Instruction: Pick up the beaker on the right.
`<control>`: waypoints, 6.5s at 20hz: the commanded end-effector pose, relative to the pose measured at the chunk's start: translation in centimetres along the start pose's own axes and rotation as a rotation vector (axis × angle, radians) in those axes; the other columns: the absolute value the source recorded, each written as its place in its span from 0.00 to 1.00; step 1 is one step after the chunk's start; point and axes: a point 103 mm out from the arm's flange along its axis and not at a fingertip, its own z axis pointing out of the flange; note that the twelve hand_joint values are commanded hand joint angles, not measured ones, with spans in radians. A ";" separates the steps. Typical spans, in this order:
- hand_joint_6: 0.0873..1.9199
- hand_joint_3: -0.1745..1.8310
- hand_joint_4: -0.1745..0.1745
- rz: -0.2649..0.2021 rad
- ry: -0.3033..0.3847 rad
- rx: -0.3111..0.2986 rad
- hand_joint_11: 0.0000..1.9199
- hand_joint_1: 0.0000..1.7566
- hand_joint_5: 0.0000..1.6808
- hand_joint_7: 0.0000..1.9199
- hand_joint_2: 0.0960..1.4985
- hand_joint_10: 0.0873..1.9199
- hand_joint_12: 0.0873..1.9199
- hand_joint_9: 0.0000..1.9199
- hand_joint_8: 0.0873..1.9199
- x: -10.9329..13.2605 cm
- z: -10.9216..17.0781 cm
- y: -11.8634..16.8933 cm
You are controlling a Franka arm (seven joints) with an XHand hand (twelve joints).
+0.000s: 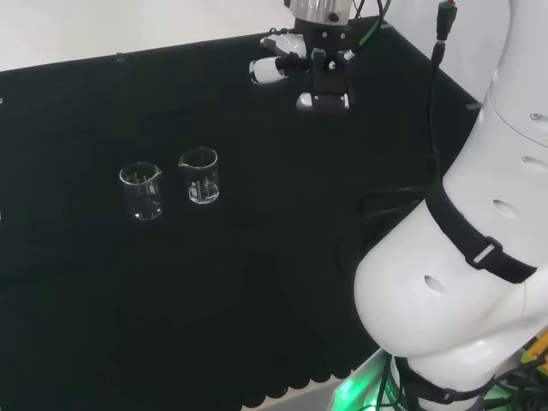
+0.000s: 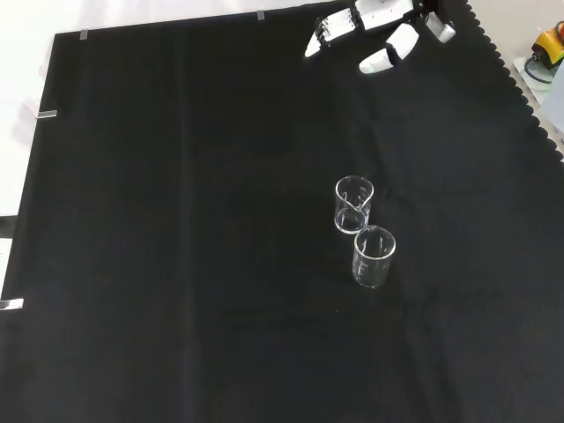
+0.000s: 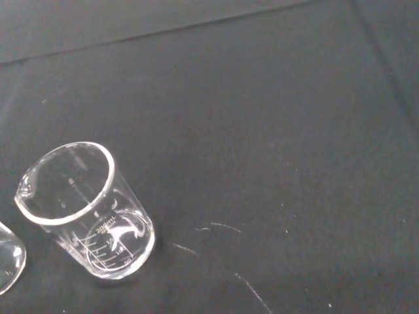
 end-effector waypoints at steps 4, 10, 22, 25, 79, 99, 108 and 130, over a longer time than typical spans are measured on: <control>0.00 0.50 0.38 -0.073 0.092 0.023 0.00 0.18 0.09 0.03 0.56 0.29 0.33 0.03 0.18 0.2 4.5 2.5; 0.00 0.57 0.32 -0.073 0.123 0.024 0.00 0.39 0.15 0.04 0.36 0.31 0.46 0.06 0.23 -0.4 6.2 2.9; 0.00 0.61 0.28 -0.098 0.176 0.042 0.00 0.41 0.16 0.05 0.25 0.33 0.51 0.08 0.28 -1.4 8.5 3.3; 0.00 0.61 0.28 -0.114 0.202 0.039 0.00 0.40 0.15 0.05 0.24 0.33 0.52 0.08 0.28 -1.5 9.2 3.3; 0.10 0.71 0.22 -0.431 0.633 0.014 0.00 0.57 0.25 0.19 0.12 0.31 0.63 0.18 0.37 0.9 19.2 6.5; 0.04 0.70 0.25 -0.396 0.817 0.010 0.00 0.56 0.14 0.08 0.11 0.32 0.61 0.12 0.33 1.5 20.1 6.5; 0.04 0.70 0.25 -0.404 0.789 0.025 0.00 0.56 0.16 0.09 0.11 0.32 0.61 0.12 0.33 2.5 21.0 6.6; 0.05 0.67 0.28 -0.499 0.748 0.113 0.00 0.56 0.22 0.13 0.11 0.32 0.62 0.15 0.33 6.9 21.9 7.8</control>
